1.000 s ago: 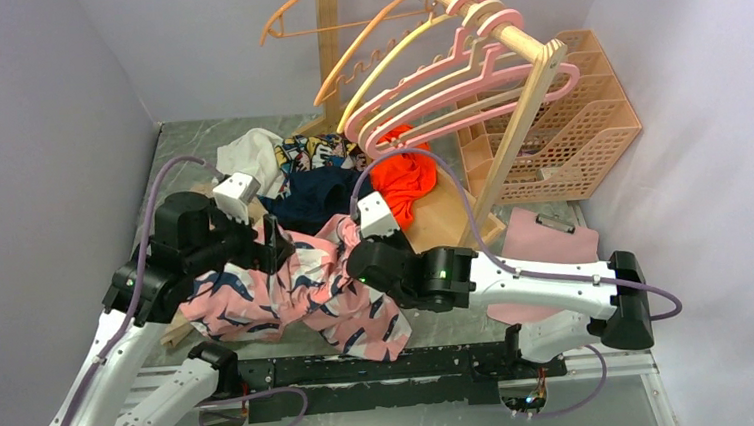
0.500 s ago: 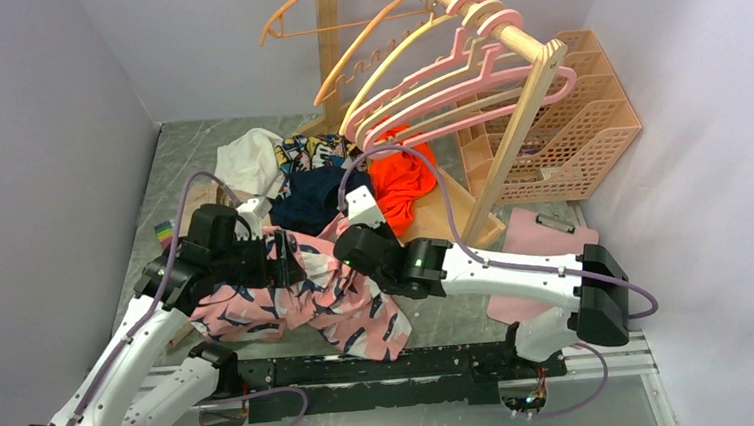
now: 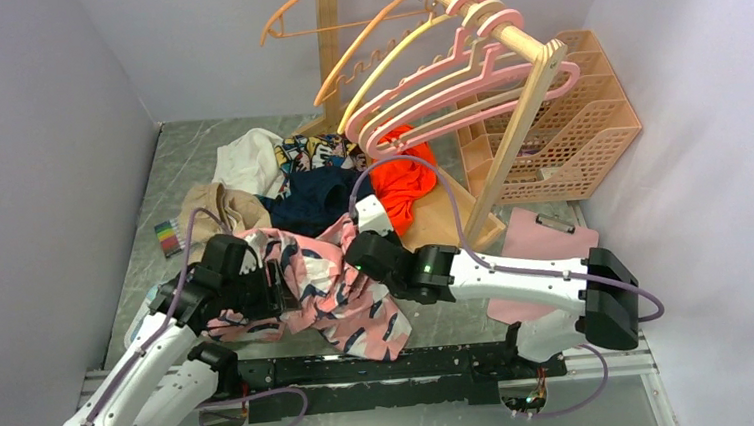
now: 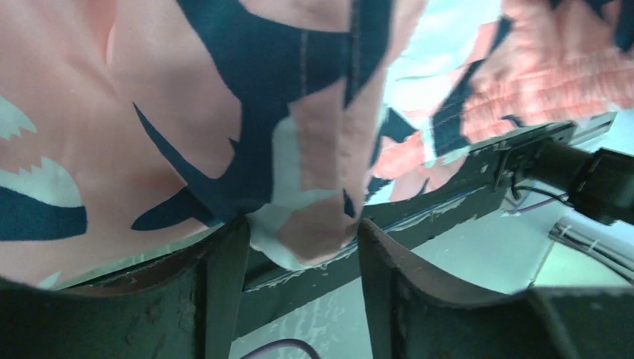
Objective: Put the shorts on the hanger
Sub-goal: Adjust the shorts at the center of the board.
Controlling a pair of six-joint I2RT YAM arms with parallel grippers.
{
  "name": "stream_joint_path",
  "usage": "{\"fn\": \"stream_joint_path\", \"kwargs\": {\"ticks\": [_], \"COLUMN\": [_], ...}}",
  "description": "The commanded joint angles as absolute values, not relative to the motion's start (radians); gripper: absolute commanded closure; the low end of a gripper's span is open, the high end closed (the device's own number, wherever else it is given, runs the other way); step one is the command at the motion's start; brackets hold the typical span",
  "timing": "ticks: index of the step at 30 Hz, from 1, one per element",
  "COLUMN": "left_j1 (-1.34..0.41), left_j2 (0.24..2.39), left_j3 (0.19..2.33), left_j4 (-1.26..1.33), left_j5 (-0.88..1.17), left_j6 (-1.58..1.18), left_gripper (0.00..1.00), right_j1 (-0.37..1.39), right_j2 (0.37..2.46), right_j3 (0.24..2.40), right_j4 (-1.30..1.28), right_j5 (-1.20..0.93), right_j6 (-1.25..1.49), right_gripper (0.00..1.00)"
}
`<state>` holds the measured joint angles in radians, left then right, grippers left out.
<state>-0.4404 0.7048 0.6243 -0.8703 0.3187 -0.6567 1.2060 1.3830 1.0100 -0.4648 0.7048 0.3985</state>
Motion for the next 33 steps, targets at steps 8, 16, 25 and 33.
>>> {"fn": "stream_joint_path", "kwargs": {"ticks": [8,16,25,33], "left_j1": [-0.448,-0.447,-0.382,-0.295], "left_j2": [0.662,0.859,0.957,1.017], "left_j3": [0.892,1.135,0.859,0.892], "left_j4": [-0.669,-0.720,-0.628,-0.650], "left_j5": [0.184,-0.166,-0.173,-0.154], "left_j6": [-0.728,-0.722,-0.819,-0.864], "left_gripper": [0.93,0.93,0.93,0.93], "right_j1": [1.202,1.188,1.157,1.157], "right_j2": [1.296,1.428,1.478,1.360], "right_j3": [0.995,1.101,1.066,0.977], "right_j4": [-0.353,-0.385,-0.441,-0.415], "right_j5": [0.640,0.693,0.648,0.542], "right_j6": [0.328,0.362,0.466,0.466], "right_gripper": [1.00,1.00,1.00,0.58]}}
